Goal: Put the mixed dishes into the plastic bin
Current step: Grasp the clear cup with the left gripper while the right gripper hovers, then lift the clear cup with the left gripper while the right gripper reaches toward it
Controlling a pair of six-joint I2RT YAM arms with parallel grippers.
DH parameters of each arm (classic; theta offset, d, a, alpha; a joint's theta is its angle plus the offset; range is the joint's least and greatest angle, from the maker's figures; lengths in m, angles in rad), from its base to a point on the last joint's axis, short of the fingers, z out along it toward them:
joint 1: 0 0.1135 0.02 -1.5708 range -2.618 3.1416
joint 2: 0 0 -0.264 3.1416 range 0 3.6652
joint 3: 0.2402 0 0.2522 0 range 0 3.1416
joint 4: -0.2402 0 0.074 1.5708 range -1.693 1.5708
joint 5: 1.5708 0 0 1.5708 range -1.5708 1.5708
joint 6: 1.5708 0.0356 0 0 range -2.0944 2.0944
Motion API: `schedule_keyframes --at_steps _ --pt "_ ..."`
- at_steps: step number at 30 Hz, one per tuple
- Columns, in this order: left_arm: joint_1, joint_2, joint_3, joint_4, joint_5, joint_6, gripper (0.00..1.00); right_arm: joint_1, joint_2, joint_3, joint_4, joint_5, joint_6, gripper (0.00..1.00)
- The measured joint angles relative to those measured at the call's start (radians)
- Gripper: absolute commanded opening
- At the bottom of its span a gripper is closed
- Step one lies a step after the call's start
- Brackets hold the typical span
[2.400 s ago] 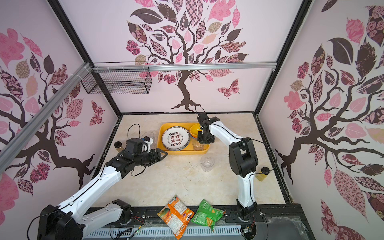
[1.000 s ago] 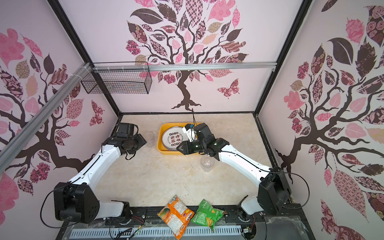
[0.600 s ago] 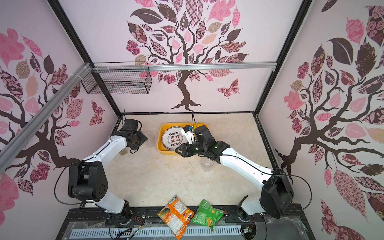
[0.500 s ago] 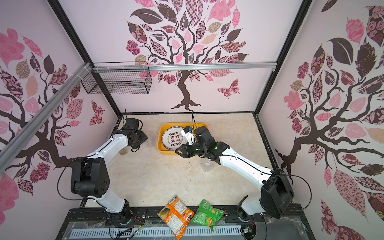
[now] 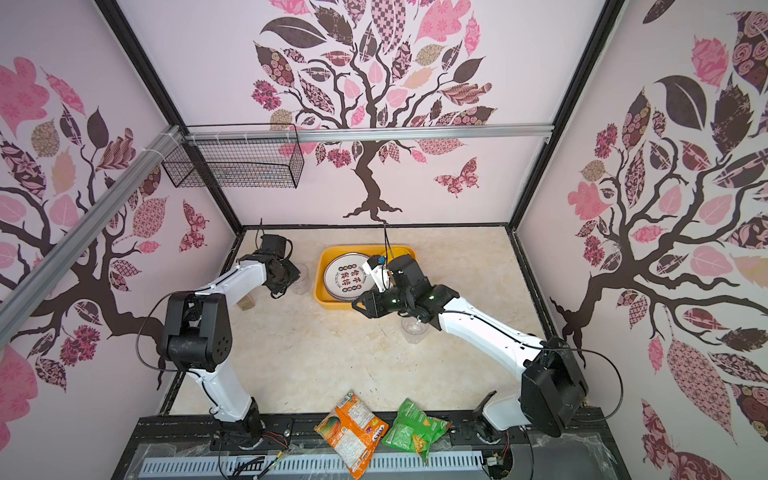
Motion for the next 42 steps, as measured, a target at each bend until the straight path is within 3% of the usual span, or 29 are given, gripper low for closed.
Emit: schedule_keyframes --at_steps 14,23,34,42 --pt "0.007 -0.014 -0.003 -0.009 0.018 0.019 0.01 0.000 0.000 -0.010 0.000 0.032 0.005 0.44" --pt "0.010 -0.184 -0.053 -0.032 0.043 0.045 0.00 0.000 0.000 -0.008 -0.012 0.126 0.019 0.45" --pt "0.005 -0.364 -0.091 -0.071 0.181 0.122 0.00 0.000 0.000 0.112 -0.118 0.284 0.022 0.51" --pt "-0.097 -0.439 -0.092 -0.135 0.267 0.187 0.00 0.000 0.045 0.283 -0.257 0.344 0.015 0.54"
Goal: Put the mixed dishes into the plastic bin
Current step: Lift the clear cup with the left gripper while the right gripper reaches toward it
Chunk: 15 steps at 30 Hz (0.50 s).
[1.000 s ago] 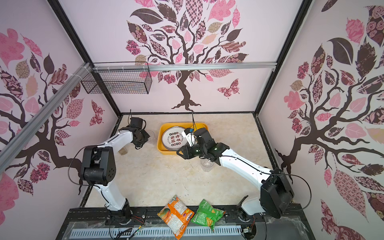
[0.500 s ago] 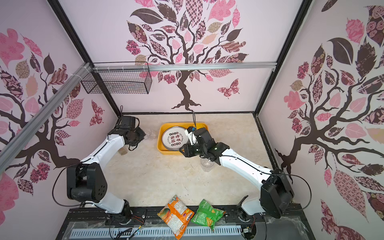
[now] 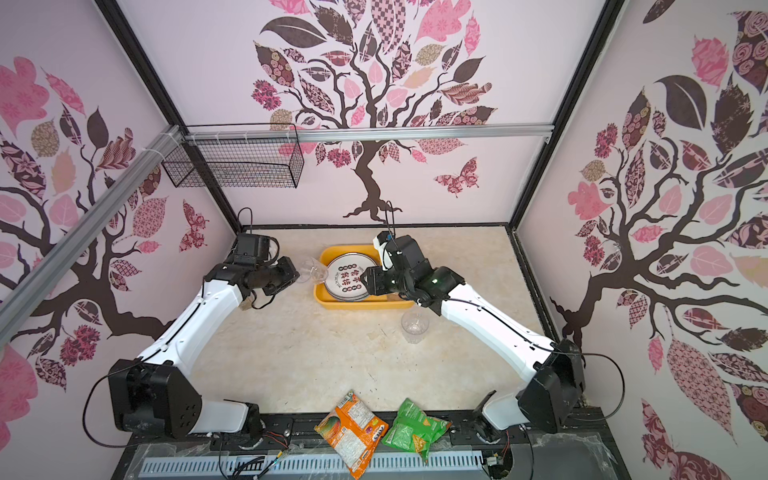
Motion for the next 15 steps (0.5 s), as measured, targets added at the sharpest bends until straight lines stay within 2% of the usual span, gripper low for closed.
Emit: schedule_keyframes --at_steps 5,15 --pt "-0.103 -0.021 0.000 -0.034 0.031 0.028 0.00 0.000 0.078 0.098 -0.105 0.007 0.000 0.54" --pt "-0.307 -0.003 0.000 -0.048 0.028 0.033 0.00 0.012 0.143 0.210 -0.248 0.001 0.021 0.55"
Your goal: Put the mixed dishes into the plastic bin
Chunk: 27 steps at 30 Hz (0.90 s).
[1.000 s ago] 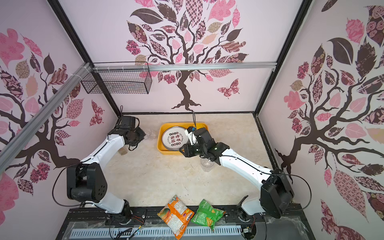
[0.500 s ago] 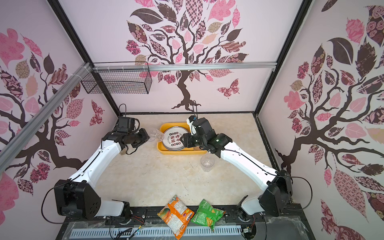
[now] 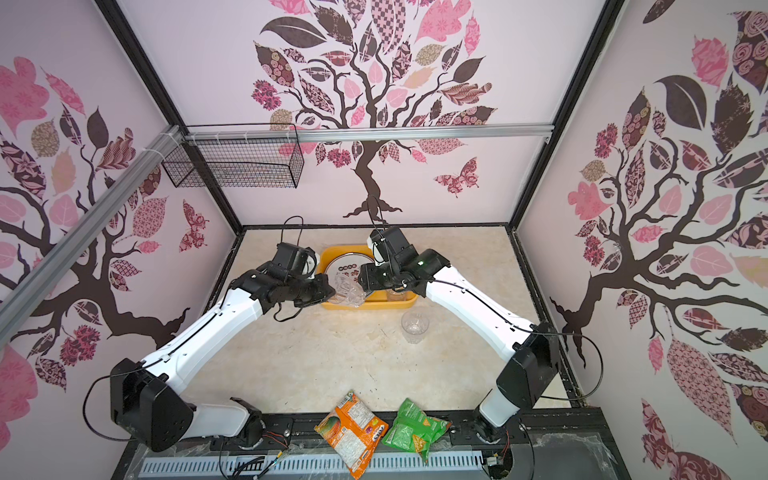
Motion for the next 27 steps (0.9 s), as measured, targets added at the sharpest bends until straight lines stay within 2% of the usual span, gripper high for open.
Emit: schedule_keyframes --at_steps 8,18,27 --pt "-0.055 0.053 0.000 -0.002 -0.019 -0.001 0.00 0.020 0.014 0.055 -0.067 0.004 0.003 0.54" --pt "-0.058 0.054 0.002 -0.003 -0.033 -0.003 0.01 0.053 0.105 0.125 -0.123 0.035 0.002 0.48" --pt "-0.061 0.054 0.008 -0.005 -0.034 -0.003 0.04 0.065 0.195 0.201 -0.172 0.108 0.001 0.42"
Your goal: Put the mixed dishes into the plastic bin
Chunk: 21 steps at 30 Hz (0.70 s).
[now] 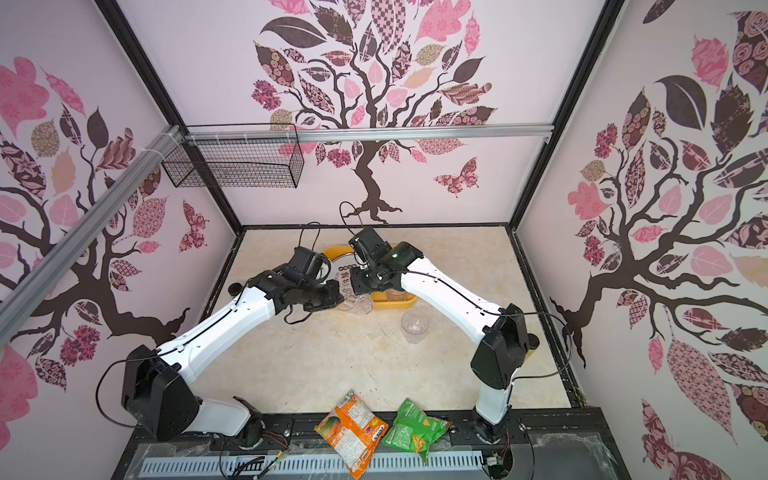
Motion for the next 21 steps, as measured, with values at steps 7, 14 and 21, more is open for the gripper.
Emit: schedule_keyframes --at_steps 7,14,21 --pt "-0.001 -0.001 0.026 -0.013 -0.003 -0.006 0.06 0.008 0.035 0.019 -0.017 0.028 -0.003 0.34" --pt "-0.007 -0.001 0.048 -0.031 -0.019 -0.011 0.13 0.016 0.039 0.025 -0.031 0.063 -0.011 0.19" --pt "-0.008 -0.012 0.092 -0.027 -0.032 -0.015 0.22 0.013 0.038 0.008 -0.039 0.104 -0.017 0.08"
